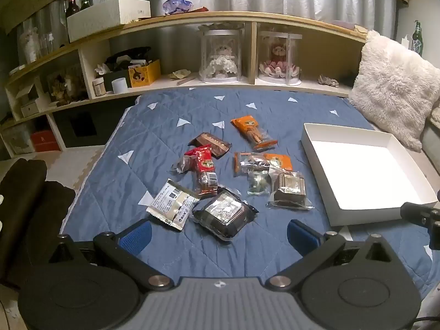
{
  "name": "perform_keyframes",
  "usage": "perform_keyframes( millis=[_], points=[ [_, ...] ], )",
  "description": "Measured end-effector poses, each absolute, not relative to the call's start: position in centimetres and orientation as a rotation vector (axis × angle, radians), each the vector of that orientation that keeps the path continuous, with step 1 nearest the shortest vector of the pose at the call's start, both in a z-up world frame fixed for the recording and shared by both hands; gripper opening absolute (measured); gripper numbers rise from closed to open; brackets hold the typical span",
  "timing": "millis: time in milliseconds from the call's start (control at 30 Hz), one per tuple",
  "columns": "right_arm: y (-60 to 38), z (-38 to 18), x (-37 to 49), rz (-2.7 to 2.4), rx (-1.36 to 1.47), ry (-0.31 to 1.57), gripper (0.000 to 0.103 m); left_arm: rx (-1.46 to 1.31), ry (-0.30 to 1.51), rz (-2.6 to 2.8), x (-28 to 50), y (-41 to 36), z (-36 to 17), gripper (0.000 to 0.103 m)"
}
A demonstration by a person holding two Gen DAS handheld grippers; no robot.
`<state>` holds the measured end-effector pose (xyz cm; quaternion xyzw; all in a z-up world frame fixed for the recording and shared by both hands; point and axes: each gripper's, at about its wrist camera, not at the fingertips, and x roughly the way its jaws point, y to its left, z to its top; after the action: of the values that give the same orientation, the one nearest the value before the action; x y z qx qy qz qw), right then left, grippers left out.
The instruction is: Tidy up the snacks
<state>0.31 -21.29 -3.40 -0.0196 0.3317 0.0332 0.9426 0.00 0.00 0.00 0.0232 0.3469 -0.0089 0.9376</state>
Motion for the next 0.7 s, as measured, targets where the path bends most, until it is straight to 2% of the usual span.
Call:
perform_keyframes(
  millis=[700],
  points=[
    [-21.31,-3.37,0.37,0.065,-0.042,0.681,0.103,0.048,0.711,-0.019,0.01,-0.01,0.01,0.103]
  ],
)
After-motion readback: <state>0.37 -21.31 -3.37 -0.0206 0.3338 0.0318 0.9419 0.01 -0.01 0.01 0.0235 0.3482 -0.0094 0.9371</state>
